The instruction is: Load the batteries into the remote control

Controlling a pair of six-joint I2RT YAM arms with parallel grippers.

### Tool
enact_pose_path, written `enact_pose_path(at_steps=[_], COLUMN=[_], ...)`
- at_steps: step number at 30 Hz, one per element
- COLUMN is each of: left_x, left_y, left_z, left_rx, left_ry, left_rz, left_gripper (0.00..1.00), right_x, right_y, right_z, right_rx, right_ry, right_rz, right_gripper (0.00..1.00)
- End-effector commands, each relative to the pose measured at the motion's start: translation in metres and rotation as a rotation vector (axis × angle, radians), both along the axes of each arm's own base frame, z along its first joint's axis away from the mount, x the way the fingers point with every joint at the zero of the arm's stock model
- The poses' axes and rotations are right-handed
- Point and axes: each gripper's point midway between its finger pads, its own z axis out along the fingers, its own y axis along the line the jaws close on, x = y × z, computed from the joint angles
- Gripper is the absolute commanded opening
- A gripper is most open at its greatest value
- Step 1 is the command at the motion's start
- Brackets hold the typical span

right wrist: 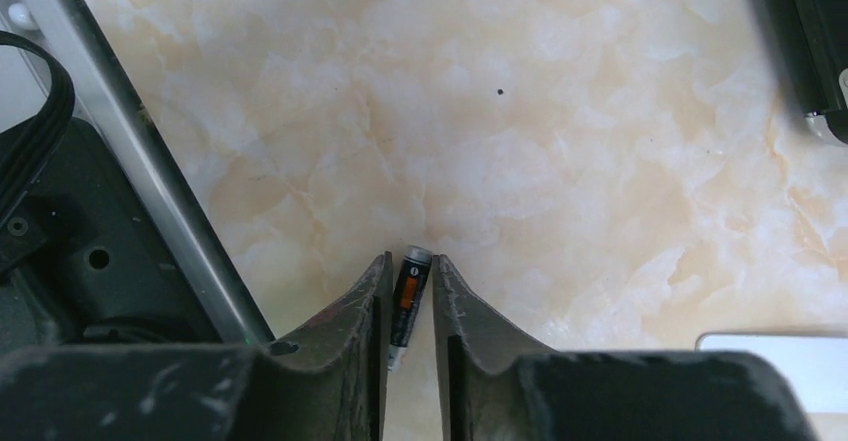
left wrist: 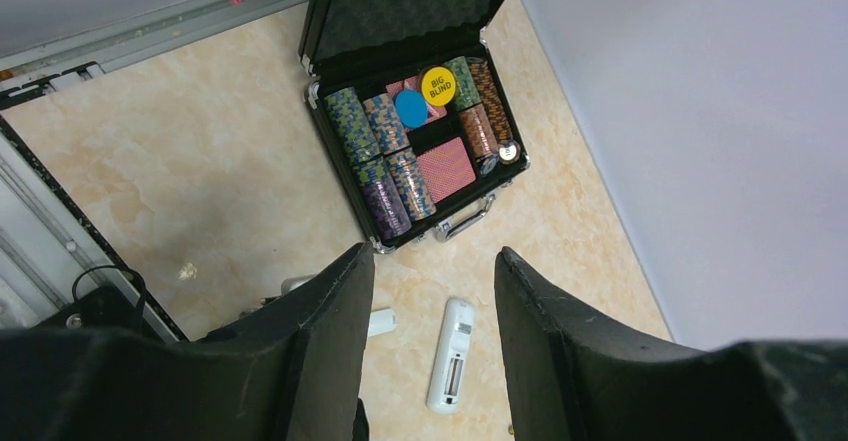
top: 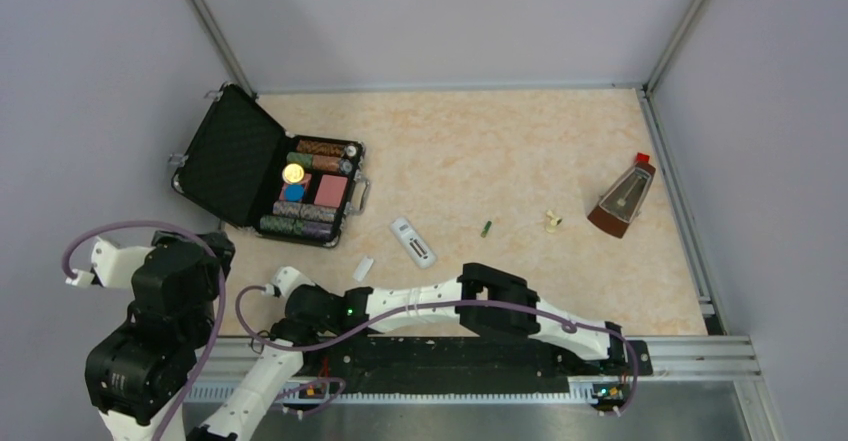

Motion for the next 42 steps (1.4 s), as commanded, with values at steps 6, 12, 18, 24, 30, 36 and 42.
enact_pose_path(at_steps=[6, 12, 18, 24, 30, 36, 42], left_x=[0.011, 0.021, 0.044, 0.087, 0.123, 0.143, 0.166], left_y=[-0.007, -0.016, -0.039, -0.081, -0.107, -0.119, -0.158], left_z=[-0.002, -0.001, 0.010, 0.002, -0.018, -0.061, -0.117], left_rx=[-0.013, -0.004, 0.006, 0.015, 0.011, -0.021, -0.162], left_ry=[-0.026, -0.033, -0.080, -0.099, -0.103, -0.012, 0.094], left_rz=[-0.028, -0.079, -0.213, -0.420, -0.524, -0.550, -0.675], left_gripper=[0.53, 0.53, 0.54, 0.56, 0.57, 0.58, 0.58], right_x=[0.015, 0.040, 0.068, 0.093, 0.120, 0.142, 0.148], right_y=[-0.046, -0.066, -0.110, -0.161, -0.210, -0.239, -0.251], right_z=[-0.013, 0.022, 0.058, 0.098, 0.115, 0.114, 0.100], right_rx=[-0.128, -0.066, -0.004, 0.071, 0.147, 0.208, 0.177], right_ry=[-0.012, -0.006, 0.035, 0.083, 0.211, 0.331, 0.400], right_rz=[-0.082, -0.147, -0.248, -0.331, -0.421, -0.473, -0.491], right_gripper=[0.03, 0.00, 0.00, 0.00, 0.01, 0.01, 0.01])
